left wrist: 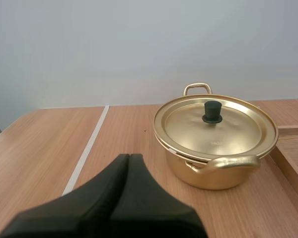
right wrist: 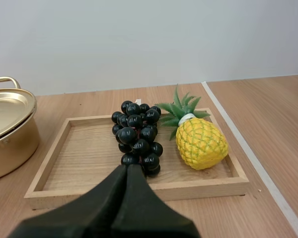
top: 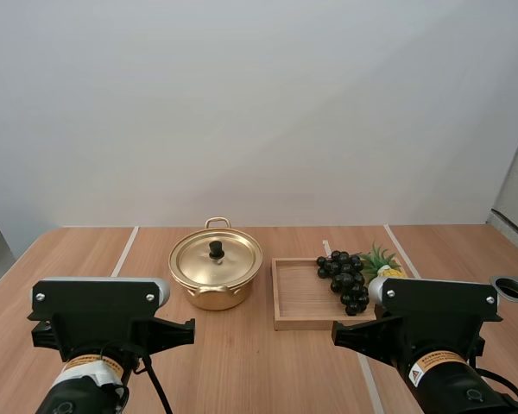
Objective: Open the pot, put the grape inside, and close it
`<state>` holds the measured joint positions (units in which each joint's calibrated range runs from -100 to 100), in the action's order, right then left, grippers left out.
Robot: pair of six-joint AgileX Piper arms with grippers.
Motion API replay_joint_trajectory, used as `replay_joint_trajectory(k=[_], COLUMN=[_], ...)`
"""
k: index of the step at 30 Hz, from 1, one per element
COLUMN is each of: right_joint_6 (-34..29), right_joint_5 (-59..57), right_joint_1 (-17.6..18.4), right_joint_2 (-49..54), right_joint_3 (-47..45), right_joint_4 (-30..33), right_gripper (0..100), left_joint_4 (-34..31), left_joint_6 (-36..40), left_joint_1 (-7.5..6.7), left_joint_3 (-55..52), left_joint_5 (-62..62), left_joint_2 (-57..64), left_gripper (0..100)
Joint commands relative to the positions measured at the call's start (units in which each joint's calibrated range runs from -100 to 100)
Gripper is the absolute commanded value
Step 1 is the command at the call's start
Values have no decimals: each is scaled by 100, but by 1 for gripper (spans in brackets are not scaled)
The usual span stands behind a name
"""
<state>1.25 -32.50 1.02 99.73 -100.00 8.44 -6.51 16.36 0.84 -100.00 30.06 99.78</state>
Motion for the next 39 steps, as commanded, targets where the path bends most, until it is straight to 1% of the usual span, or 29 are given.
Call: replay_joint_trajectory(k=[1, 17, 23, 25, 32, 39], right_joint_6=[919, 909, 886, 886, 886, 886], right_joint_5=[123, 123, 165, 165, 133, 133], right_joint_1=[-9, -9, -9, -9, -9, -9], right_joint_2=[27, 27, 27, 27, 27, 27], right_joint_3=[0, 0, 59, 421, 2178, 3696], right_joint_4=[-514, -516, -644, -644, -634, -596], right_gripper=[0, 0, 0, 0, 0, 0], left_joint_4=[-96, -96, -96, -96, -144, -144], left_joint_6=[72, 72, 72, 72, 64, -74], left_joint_1=[-35, -35, -35, -35, -35, -35], left_joint_3=[0, 0, 105, 373, 1710, 3012], left_joint_5=[39, 13, -89, -89, -113, -783], left_joint_2=[22, 22, 22, 22, 22, 22], left_gripper=[0, 0, 0, 0, 0, 0])
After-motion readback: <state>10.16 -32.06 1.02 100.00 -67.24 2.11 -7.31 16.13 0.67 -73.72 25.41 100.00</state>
